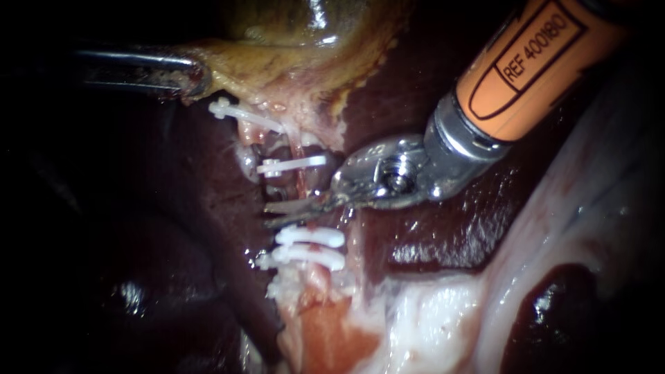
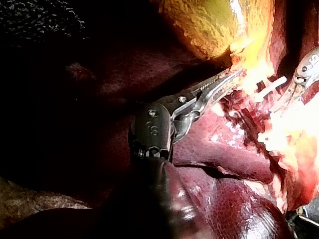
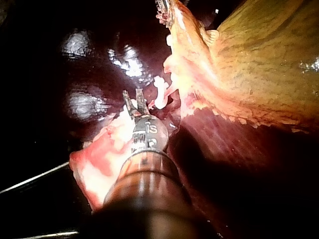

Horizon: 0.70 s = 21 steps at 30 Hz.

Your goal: Go to the cutting position right tube

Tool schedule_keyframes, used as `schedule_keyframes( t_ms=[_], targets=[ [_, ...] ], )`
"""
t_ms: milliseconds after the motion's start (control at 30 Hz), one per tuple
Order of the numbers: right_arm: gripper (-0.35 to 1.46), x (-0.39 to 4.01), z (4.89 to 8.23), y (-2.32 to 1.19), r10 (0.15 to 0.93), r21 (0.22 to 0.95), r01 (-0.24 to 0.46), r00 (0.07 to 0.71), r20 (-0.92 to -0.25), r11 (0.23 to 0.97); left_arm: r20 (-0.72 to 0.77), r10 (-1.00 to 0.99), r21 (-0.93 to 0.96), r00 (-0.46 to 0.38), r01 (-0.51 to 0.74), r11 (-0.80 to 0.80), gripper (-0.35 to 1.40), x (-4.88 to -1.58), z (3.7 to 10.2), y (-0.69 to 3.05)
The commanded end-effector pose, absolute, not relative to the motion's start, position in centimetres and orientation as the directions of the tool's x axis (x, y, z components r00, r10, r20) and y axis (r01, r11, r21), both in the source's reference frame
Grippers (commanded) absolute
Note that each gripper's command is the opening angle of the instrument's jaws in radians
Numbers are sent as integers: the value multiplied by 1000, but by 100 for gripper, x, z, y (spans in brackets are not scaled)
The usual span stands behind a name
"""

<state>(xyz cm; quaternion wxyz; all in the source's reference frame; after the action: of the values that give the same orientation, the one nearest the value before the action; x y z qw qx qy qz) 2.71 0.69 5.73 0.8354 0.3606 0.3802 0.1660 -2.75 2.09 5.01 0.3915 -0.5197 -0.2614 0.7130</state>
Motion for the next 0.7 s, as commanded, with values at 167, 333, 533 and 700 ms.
schedule_keyframes(
  t_ms=[167,333,533,700],
  targets=[
    [82,270,572,68,550,729,-1,656,-516,685,-536,830,-780,-153,-287,-557,-35,-275,501,208],
    [131,267,569,66,550,729,3,655,-518,684,-536,830,-780,-153,-287,-557,-35,-274,501,208],
    [139,248,560,62,557,736,27,636,-535,677,-536,830,-780,-153,-287,-557,-35,-274,501,209],
    [139,217,549,68,560,742,41,628,-540,670,-536,830,-780,-154,-286,-557,-35,-274,501,208]
  ],
)
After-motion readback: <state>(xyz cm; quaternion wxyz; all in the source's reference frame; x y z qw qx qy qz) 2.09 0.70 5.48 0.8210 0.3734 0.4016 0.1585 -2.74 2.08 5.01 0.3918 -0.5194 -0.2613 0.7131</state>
